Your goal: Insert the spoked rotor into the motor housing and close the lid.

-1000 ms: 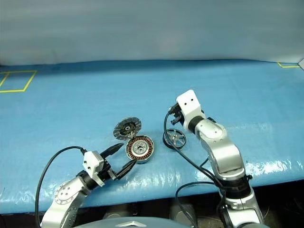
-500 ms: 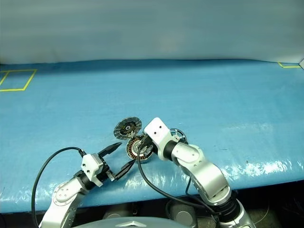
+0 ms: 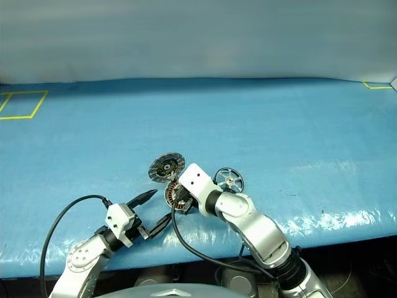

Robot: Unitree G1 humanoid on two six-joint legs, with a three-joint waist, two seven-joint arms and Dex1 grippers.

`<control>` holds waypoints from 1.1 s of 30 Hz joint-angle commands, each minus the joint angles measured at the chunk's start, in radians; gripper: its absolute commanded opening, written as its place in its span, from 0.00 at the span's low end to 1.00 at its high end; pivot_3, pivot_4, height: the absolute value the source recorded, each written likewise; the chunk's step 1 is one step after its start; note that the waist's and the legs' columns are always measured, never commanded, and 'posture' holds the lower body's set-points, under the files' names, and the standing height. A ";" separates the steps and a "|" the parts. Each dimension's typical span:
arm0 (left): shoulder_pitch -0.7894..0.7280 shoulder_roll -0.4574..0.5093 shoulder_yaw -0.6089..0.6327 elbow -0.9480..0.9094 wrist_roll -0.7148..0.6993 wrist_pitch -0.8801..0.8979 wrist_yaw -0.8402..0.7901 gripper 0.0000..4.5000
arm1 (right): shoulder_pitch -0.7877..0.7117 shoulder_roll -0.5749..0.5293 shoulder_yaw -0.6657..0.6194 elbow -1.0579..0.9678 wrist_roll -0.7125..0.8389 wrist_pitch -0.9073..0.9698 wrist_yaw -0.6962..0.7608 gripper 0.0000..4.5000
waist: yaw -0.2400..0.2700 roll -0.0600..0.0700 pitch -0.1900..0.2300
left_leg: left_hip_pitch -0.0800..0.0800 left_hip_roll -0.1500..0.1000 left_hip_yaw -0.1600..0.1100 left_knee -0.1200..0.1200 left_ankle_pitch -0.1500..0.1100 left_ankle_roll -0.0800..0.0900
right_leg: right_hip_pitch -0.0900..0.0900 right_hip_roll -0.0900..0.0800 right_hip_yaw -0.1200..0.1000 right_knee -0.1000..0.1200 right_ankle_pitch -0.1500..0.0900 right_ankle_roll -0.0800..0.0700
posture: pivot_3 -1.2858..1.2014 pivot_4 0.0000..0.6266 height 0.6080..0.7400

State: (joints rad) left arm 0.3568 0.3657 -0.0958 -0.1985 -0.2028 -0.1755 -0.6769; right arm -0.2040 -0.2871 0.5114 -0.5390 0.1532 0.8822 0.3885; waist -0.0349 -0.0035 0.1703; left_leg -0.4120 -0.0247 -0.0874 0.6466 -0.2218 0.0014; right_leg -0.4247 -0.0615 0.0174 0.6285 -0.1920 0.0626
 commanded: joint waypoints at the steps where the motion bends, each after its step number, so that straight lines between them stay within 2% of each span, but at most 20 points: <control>1: -0.007 0.015 -0.013 -0.049 -0.013 0.032 -0.009 1.00 | 0.010 0.009 -0.011 0.002 -0.002 -0.019 -0.006 0.21 | 0.000 0.000 0.000 | 0.000 0.000 0.000 0.000 0.000 0.000 | 0.000 0.000 0.000 0.000 0.000 0.000 | 0.52 0.24 1.00; 22: -0.017 0.005 -0.015 -0.020 -0.026 0.024 -0.007 1.00 | 0.037 0.045 -0.037 0.062 0.016 -0.024 -0.003 0.21 | 0.000 -0.001 -0.001 | 0.001 0.000 0.000 0.000 0.000 0.000 | 0.001 0.000 0.000 0.001 0.000 0.000 | 0.52 0.24 1.00; 25: -0.017 0.003 -0.012 -0.005 -0.025 0.017 -0.007 1.00 | 0.048 0.055 -0.057 0.046 0.036 -0.011 0.000 0.38 | 0.000 -0.001 -0.001 | 0.001 0.000 0.000 0.000 0.000 0.000 | 0.001 0.000 0.000 0.001 0.000 0.000 | 0.52 0.24 1.00; 29: -0.017 -0.003 -0.005 0.012 -0.015 0.005 0.005 1.00 | 0.048 0.079 -0.102 -0.012 0.078 0.016 -0.004 0.66 | 0.000 -0.001 -0.001 | 0.001 0.000 0.000 0.000 0.000 0.000 | 0.001 0.000 0.000 0.001 0.000 0.000 | 0.52 0.24 1.00; 33: -0.016 -0.014 0.000 0.021 -0.029 -0.005 0.000 1.00 | 0.032 0.104 -0.172 -0.096 0.150 0.073 -0.004 0.66 | 0.002 -0.001 -0.001 | 0.001 0.000 0.000 0.001 0.000 0.000 | 0.001 0.000 0.000 0.001 0.000 0.000 | 0.52 0.24 1.00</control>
State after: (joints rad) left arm 0.3401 0.3561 -0.1066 -0.1755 -0.2175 -0.1585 -0.6782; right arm -0.1563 -0.1946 0.3679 -0.5710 0.2677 0.9387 0.3852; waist -0.0334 -0.0045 0.1694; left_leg -0.4112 -0.0247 -0.0875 0.6476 -0.2217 0.0014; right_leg -0.4234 -0.0611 0.0176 0.6299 -0.1917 0.0629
